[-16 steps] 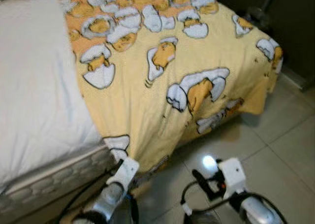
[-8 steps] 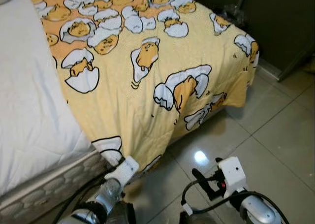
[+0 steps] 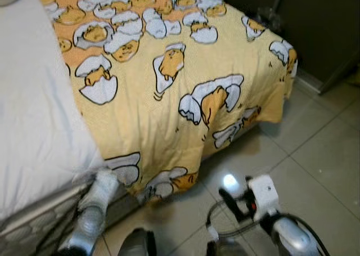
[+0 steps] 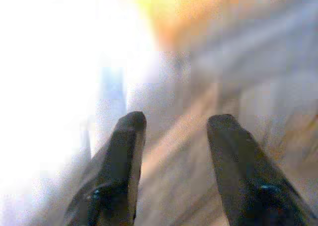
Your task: Clean up the room
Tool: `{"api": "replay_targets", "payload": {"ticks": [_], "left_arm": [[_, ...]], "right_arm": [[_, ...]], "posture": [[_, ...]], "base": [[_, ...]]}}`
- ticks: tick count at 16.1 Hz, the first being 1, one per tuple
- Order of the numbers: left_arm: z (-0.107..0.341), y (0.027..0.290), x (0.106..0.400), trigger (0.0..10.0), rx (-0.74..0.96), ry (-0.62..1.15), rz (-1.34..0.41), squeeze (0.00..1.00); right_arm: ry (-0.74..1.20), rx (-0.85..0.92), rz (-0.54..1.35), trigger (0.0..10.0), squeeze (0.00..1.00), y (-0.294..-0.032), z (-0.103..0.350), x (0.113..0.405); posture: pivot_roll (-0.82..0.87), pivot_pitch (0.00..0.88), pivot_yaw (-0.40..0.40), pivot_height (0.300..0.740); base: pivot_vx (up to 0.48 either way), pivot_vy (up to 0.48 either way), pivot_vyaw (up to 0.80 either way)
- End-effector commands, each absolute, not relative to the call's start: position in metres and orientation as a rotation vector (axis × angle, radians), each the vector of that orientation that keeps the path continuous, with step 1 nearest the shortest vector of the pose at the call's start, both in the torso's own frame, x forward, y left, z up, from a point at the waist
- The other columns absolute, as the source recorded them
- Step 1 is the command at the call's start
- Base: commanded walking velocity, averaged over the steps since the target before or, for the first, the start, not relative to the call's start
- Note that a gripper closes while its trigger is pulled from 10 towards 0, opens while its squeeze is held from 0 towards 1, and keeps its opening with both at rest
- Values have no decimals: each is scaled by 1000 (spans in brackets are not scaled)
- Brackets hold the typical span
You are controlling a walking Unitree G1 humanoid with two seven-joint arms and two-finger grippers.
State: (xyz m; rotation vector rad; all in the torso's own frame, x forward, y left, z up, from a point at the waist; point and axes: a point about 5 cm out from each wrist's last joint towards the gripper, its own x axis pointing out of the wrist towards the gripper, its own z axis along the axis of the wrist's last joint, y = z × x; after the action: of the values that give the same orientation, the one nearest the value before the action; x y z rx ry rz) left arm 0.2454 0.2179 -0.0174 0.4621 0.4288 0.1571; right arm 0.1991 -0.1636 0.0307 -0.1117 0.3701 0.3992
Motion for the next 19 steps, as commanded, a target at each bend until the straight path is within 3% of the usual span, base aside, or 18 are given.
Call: {"api": "replay_targets", "payload": {"ticks": [1, 2, 5, 7, 10, 15, 19], "left_arm": [[-14, 209, 248, 10000, 393, 390, 142, 1000], [10, 189, 269, 10000, 207, 260, 145, 0], [78, 152, 304, 10000, -58, -20, 145, 0], [98, 145, 308, 10000, -96, -85, 134, 0], [87, 154, 302, 10000, -89, -42, 156, 0], [86, 160, 306, 10000, -34, 15, 157, 0], [81, 159, 309, 10000, -7, 63, 149, 0]], "right_arm": [[344, -106, 379, 10000, 0, -166, 34, 202], [295, -98, 357, 10000, 0, -164, 39, 215], [162, -72, 284, 10000, 0, -160, 61, 247], [134, -60, 242, 10000, 0, -160, 68, 261], [134, -30, 177, 10000, 0, -165, 67, 281], [74, -29, 109, 10000, 0, -172, 70, 283], [77, -15, 101, 10000, 0, -169, 63, 280]], "posture": [[-162, 114, -6, 695], [-141, 78, -7, 695], [-128, 14, -3, 695], [-129, 0, 10, 695], [-126, 0, 22, 695], [-160, 0, 54, 695], [-173, 0, 76, 695]], "base": [[0, 0, 0], [0, 0, 0], [0, 0, 0], [0, 0, 0], [0, -480, 715], [0, -480, 695], [0, 0, 680]]}}
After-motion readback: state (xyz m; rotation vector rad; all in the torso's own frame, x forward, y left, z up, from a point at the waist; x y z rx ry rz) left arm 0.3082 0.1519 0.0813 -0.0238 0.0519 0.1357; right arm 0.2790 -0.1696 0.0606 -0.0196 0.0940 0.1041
